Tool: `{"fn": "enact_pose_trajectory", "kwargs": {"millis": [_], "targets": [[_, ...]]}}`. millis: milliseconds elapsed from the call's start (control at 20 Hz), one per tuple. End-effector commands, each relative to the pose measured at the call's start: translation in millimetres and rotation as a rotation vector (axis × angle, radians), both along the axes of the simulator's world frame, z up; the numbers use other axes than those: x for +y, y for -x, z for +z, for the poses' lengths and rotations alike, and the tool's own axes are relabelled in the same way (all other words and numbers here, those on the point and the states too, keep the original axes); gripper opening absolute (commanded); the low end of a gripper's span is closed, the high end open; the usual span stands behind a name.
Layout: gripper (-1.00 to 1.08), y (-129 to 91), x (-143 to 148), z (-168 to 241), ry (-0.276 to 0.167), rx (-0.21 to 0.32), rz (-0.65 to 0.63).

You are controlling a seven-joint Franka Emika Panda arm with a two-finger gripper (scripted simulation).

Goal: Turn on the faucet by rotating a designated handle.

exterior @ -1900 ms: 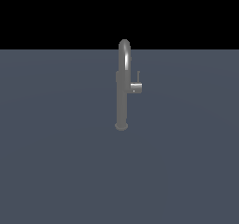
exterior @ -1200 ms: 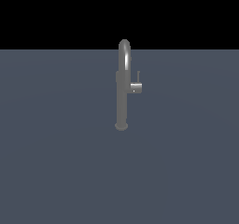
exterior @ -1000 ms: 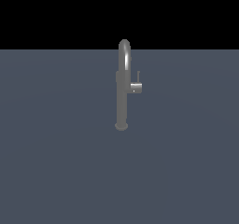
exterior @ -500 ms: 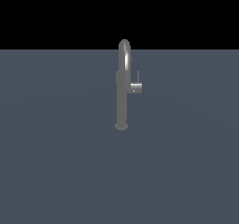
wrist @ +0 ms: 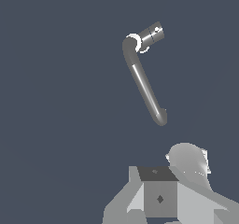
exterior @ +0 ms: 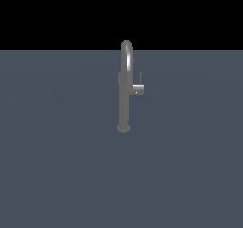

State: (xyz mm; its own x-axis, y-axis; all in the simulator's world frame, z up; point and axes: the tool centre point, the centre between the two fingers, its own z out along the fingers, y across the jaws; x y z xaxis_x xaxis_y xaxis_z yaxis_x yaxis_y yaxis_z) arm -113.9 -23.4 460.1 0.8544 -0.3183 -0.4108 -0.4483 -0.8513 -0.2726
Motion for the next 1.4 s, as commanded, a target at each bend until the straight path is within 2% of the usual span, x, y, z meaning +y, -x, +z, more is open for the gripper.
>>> {"fn": "enact_pose_trajectory", "kwargs": {"millis": [0,650,1350], "targets": [[-1.00,-13.2,-3.5,-8.1,-0.043,0.042,-0.041],[-1.00,-75.1,-24.2,-65.3,-0.289,0.277,-0.269],[-1.00,-124.5,-42.9,-162.5,-0.607,0.581,-0.566]]}}
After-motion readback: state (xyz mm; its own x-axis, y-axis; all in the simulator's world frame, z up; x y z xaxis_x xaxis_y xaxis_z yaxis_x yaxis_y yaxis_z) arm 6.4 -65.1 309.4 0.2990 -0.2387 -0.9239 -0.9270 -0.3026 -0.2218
